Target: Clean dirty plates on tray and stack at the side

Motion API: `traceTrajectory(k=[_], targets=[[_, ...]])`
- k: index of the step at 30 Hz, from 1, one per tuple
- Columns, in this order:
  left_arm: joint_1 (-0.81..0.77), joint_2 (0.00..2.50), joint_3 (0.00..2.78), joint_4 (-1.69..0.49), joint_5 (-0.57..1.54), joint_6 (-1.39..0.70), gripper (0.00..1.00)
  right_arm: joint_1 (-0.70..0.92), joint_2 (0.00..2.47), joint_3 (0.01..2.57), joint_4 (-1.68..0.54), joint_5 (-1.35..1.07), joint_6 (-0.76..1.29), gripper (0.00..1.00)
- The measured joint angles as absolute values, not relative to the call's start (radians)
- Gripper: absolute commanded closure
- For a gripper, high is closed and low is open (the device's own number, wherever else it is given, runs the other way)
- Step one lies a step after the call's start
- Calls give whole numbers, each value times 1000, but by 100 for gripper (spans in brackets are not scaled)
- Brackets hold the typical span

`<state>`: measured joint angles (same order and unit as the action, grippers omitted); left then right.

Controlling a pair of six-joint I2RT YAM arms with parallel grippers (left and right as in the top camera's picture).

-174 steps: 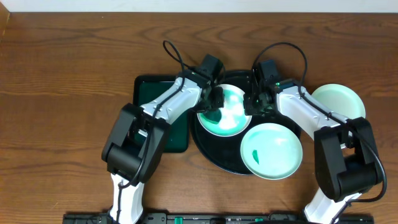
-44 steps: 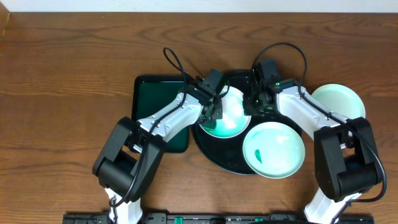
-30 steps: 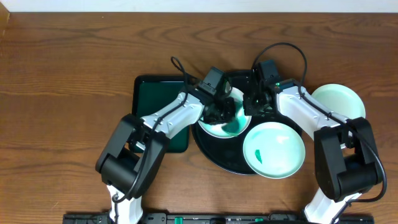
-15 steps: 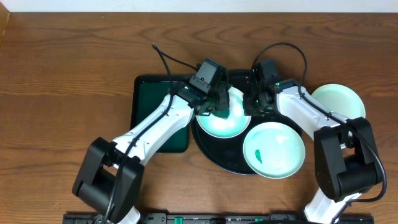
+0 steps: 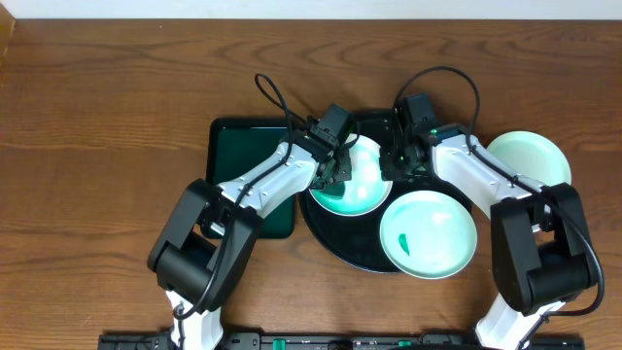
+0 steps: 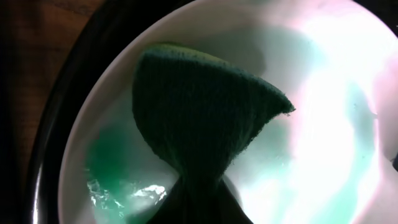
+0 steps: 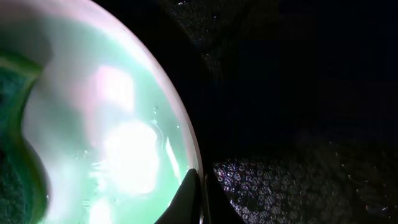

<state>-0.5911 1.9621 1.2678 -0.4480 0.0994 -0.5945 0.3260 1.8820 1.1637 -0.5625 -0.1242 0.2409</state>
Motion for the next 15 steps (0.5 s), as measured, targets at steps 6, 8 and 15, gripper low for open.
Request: traceTrajectory(k=[6,8,15], targets=[[-579,1967,1269,-433,181,-594,92,326,1882,1164,-562,-124,241,99],[-575,1971,1269,-412,233,-594,93,326,1882,1164,-562,-124,241,99],[-579,1986,1269,-376,447,-594,93,326,1882,1164,-562,-123,241,99]])
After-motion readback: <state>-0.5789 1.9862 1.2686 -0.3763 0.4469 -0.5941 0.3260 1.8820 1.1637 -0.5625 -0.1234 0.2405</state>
